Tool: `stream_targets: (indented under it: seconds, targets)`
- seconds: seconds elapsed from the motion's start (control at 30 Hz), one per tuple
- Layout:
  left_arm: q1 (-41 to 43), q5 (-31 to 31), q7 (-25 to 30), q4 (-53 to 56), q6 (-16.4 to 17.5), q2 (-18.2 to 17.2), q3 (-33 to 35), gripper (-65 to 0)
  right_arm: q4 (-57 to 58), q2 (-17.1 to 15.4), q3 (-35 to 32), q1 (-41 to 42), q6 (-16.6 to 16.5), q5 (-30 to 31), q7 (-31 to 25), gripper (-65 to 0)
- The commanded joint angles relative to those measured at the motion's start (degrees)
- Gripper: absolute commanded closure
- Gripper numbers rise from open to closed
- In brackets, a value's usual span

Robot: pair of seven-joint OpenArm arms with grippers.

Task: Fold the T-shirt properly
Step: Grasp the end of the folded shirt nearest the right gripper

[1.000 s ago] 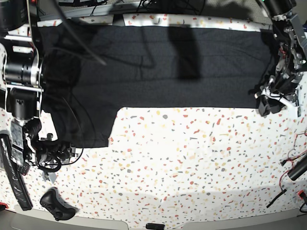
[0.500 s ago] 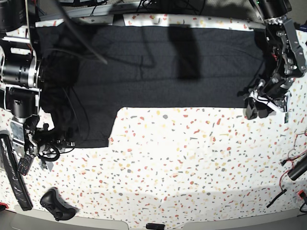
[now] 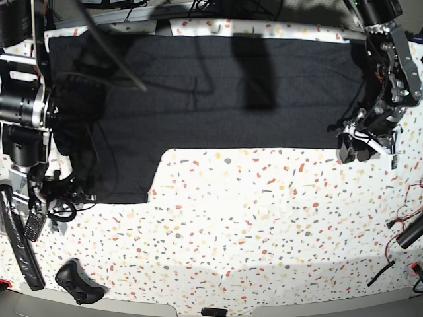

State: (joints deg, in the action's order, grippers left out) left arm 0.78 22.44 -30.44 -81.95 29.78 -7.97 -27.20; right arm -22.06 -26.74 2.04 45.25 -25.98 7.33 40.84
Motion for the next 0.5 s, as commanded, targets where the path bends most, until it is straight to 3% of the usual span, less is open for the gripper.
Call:
stream_targets:
  seconds: [0.0,0.47]
  targets:
    - [-0.79,0.92,1.29,-1.07,0.26,-0.66,-0.07,-27.0,-0.79,-1.18,0.07,3.06,-0.46,0.35,-0.94,-25.0]
    - [-0.79,0.92,0.42,-1.07,0.26,-0.66,-0.07,-27.0,-0.79,-1.33,0.07,-1.07,-1.60,2.05,-1.49,-24.0]
